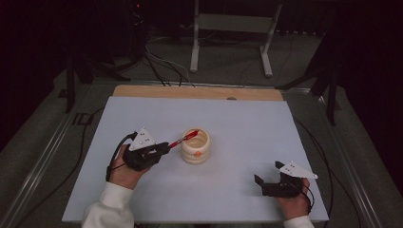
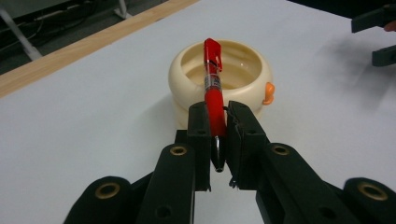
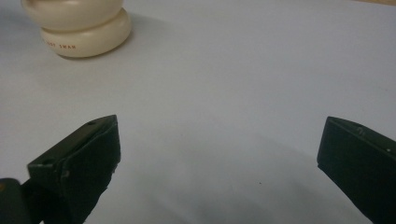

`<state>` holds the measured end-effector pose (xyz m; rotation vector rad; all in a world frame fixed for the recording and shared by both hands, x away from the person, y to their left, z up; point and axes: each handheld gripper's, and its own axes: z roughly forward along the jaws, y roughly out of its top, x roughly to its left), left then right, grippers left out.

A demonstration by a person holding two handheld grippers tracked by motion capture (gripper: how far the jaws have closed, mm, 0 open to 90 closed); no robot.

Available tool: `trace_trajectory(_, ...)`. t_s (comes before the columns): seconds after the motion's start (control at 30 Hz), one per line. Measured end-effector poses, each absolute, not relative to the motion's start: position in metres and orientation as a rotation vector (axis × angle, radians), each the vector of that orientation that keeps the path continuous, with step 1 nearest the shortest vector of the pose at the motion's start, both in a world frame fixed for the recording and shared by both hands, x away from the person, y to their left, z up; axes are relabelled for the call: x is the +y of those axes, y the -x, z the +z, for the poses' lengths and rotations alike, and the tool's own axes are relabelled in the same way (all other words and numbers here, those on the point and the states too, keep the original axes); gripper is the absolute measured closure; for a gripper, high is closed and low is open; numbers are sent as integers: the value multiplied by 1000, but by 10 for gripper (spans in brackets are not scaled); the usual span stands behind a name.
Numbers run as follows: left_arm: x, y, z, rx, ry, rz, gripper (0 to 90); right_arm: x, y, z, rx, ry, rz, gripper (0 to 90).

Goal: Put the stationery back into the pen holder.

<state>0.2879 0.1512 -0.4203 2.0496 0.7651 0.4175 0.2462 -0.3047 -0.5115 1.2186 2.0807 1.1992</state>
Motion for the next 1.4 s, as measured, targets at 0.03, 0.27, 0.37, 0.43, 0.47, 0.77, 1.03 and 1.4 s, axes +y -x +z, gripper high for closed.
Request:
trace_trajectory(0.03,151,-288,-420,764,-2051,415,812,-305,-246,-512,2081,-1219,1199,0)
trace_trajectory(0.27,151,-289,-420,760,-2053,407,811,-305,-246,-512,2079,-1221,1199,0)
trace_trajectory(0.37,150,-289,-419,764,-2049,405,811,-305,-246,-512,2079,-1218,1200,0)
trace_trajectory(0.43,151,-290,-419,766,-2041,402,811,-305,-246,-512,2079,-1219,1199,0)
trace_trajectory(0.47,150,-290,-418,769,-2041,402,811,-305,-246,-512,2079,-1219,1200,0)
trace_trajectory(0.77,147,-292,-416,765,-2035,389,811,-305,-246,-512,2079,-1217,1201,0)
trace_trajectory(1.03,147,-294,-416,769,-2028,374,810,-305,-246,-512,2079,-1217,1200,0)
trace_trajectory(1.4,143,-301,-413,771,-2011,347,808,-305,-246,-512,2081,-1215,1196,0)
